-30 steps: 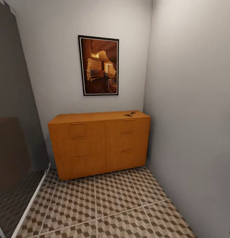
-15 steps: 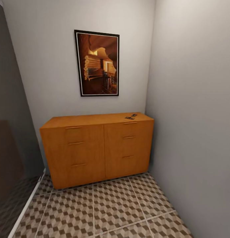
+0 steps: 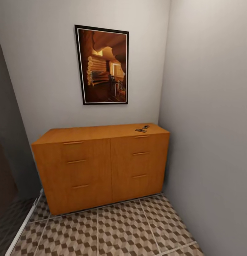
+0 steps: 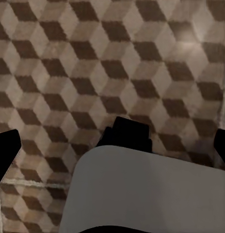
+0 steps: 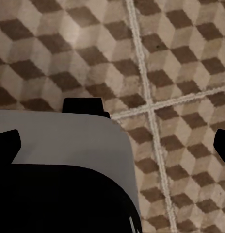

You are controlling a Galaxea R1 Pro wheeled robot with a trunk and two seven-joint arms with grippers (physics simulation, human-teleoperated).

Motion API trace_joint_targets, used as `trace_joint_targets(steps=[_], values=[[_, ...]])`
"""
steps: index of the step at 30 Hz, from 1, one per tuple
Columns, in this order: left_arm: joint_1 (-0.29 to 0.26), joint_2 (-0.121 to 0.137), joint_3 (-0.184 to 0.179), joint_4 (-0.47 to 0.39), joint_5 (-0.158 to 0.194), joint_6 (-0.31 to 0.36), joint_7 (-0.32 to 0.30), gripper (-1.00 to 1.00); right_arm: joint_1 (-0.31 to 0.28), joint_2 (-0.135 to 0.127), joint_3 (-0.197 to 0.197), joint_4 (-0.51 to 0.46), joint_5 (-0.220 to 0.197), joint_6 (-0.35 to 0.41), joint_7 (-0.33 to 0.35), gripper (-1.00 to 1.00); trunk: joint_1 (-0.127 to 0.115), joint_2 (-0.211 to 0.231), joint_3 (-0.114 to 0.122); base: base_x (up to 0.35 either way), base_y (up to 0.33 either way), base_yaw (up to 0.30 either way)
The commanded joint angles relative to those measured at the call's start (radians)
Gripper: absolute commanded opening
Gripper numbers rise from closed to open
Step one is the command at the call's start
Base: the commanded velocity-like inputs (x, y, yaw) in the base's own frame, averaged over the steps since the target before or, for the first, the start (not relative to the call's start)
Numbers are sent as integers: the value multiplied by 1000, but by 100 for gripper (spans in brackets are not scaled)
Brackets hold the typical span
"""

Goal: Take the four mousetraps from the cabinet in the bathroom and place them on the bathroom floor. Make sure all four end up on the same floor surface, and ensure that at least two of them are either under or directly next to the same bathroom sink.

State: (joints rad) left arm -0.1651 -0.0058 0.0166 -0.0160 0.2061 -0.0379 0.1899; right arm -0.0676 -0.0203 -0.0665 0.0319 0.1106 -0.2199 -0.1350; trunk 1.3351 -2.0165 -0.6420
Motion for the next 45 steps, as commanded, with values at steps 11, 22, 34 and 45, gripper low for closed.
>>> trace_joint_targets(steps=[11,22,34,45], values=[[-1,-1,0,1,5,-6,2,100,-1,-1,-7,3,11,-6,-4,100,0,0,-1,300,0,0],[-1,-2,2,1,4,-31,2,100,-1,2,-10,3,8,-6,-7,100,0,0,-1,69,0,-95],[-1,-2,3,1,4,-52,2,100,-1,3,-11,3,8,-6,-8,100,0,0,-1,7,0,-259],[-1,-3,3,1,4,-54,3,100,-1,3,-12,3,7,-6,-8,100,0,0,-1,1,0,-102]])
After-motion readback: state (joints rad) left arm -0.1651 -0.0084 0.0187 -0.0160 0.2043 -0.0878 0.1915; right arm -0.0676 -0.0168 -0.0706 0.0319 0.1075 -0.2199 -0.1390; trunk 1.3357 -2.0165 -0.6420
